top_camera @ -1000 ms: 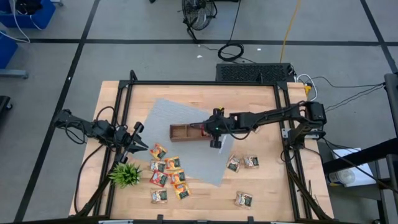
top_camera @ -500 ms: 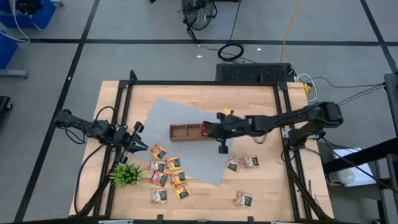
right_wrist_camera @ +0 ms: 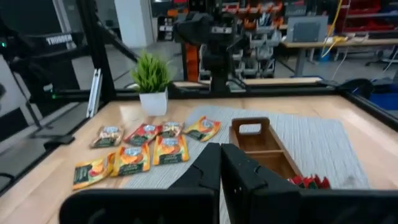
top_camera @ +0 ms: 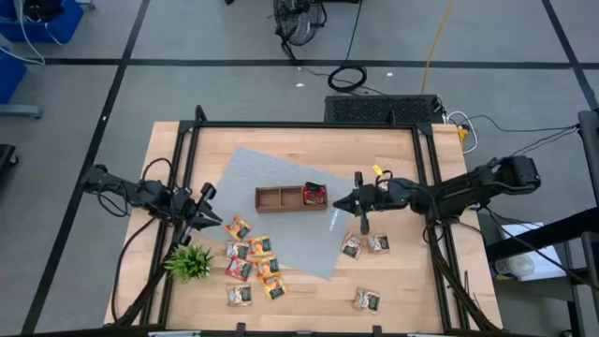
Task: Pick & Place Tea
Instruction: Put the red tea bag into the wooden organizer
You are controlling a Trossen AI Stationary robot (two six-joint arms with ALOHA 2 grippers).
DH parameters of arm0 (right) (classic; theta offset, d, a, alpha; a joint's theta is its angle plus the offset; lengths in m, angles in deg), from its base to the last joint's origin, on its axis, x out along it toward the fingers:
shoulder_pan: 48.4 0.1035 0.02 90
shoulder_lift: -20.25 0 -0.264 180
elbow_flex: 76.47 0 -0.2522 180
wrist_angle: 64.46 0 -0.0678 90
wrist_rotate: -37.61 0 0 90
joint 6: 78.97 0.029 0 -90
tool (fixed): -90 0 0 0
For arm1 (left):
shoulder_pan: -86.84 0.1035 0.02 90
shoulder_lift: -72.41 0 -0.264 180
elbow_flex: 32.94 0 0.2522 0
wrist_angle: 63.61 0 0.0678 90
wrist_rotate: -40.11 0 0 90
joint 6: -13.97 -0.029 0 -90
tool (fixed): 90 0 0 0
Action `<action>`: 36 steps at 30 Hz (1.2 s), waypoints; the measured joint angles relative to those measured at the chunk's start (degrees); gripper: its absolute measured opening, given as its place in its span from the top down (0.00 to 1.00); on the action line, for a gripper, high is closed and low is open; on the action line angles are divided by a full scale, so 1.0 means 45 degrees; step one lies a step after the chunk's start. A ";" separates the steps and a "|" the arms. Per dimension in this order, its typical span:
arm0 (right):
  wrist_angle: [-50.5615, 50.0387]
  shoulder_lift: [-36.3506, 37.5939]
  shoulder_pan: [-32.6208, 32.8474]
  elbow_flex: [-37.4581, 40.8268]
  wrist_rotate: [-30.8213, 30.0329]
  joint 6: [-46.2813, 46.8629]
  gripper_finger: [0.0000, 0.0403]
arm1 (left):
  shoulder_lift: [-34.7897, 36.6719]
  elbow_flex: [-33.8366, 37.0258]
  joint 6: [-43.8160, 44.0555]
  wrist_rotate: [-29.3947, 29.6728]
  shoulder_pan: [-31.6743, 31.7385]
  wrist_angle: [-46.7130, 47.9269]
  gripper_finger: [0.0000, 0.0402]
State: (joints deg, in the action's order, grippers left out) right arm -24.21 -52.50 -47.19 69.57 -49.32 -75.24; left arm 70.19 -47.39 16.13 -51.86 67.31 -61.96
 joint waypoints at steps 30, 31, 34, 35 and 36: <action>0.0210 -0.0010 0.0000 0.0217 -0.0049 -0.0937 0.90 | -0.2849 0.0010 0.4378 0.1325 0.0001 -0.0114 0.91; 0.0200 -0.0010 0.0000 0.0217 -0.0049 -0.0937 0.90 | -0.2994 0.0010 0.4349 0.1217 -0.0004 -0.0407 0.91; 0.0074 -0.0010 -0.0005 0.0217 -0.0049 -0.0986 0.90 | -0.3372 0.0010 0.4322 0.1482 -0.0003 -0.1462 0.91; -0.0018 -0.0010 -0.0005 0.0217 -0.0049 -0.0986 0.90 | -0.3442 0.0010 0.4326 0.1649 0.0001 -0.1791 0.91; -0.0161 -0.0010 -0.0005 0.0217 -0.0049 -0.0986 0.89 | -0.3463 0.0010 0.4338 0.1715 0.0001 -0.2065 0.91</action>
State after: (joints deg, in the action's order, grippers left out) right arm -24.93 -52.55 -47.21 70.55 -49.54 -79.68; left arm 54.60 -47.35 35.65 -44.14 67.31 -71.26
